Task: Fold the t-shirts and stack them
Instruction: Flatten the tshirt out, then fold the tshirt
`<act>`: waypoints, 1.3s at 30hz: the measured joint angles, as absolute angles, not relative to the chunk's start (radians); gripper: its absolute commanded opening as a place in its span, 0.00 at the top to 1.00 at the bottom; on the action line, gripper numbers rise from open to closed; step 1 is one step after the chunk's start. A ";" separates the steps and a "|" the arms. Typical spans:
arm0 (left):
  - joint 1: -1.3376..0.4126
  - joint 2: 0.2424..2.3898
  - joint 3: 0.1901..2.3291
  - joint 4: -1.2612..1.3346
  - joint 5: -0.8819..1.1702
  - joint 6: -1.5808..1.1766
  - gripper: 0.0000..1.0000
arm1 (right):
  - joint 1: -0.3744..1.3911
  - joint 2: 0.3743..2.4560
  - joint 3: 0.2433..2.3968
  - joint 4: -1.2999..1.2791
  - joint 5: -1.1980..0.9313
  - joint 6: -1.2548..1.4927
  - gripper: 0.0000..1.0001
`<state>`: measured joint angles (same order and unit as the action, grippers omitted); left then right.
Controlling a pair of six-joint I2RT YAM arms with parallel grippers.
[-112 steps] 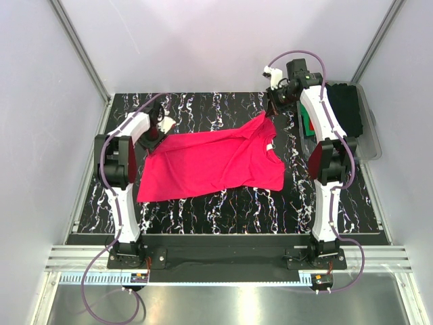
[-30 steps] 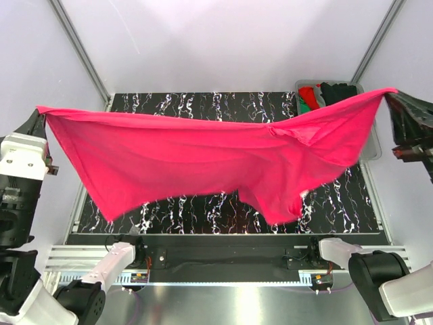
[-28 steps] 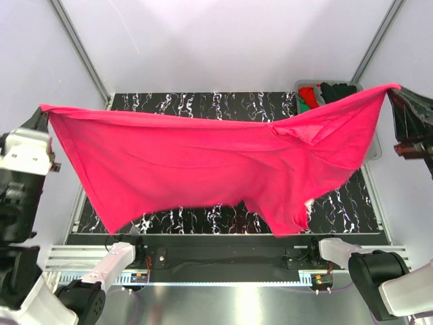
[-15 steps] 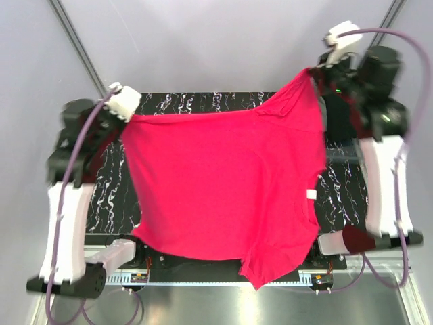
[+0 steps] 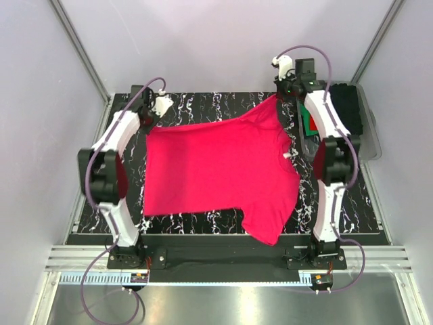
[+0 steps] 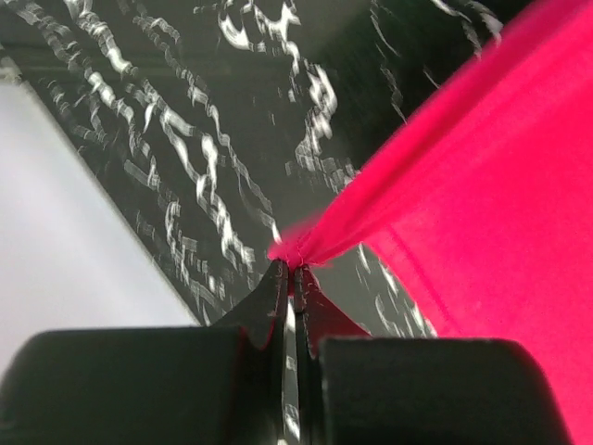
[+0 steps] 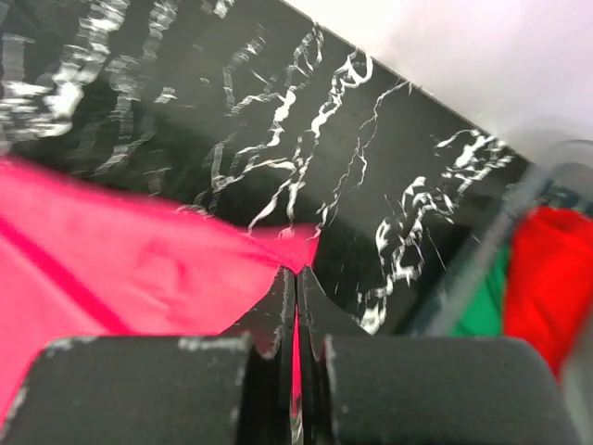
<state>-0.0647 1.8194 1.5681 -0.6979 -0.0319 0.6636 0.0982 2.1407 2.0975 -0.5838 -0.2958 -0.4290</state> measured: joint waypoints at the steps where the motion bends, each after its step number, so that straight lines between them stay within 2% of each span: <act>1: -0.063 1.870 1.600 -0.691 -0.037 0.667 1.00 | 0.099 2.203 2.144 -0.583 -0.290 -0.430 1.00; 7: -0.057 2.111 1.819 -0.675 -0.083 0.703 1.00 | 0.100 2.525 2.489 -0.613 -0.270 -0.430 1.00; 12: -0.057 2.221 1.981 -0.663 -0.122 0.723 1.00 | 0.100 2.645 2.662 -0.613 -0.253 -0.429 1.00; 21: -0.057 2.338 2.124 -0.603 -0.198 0.745 1.00 | 0.103 2.654 2.672 -0.494 -0.245 -0.401 1.00; 30: -0.057 2.361 2.127 -0.548 -0.255 0.762 1.00 | 0.122 2.665 2.666 -0.423 -0.241 -0.373 1.00; 39: -0.057 2.358 2.117 -0.510 -0.265 0.764 1.00 | 0.186 2.666 2.642 -0.352 -0.122 -0.390 1.00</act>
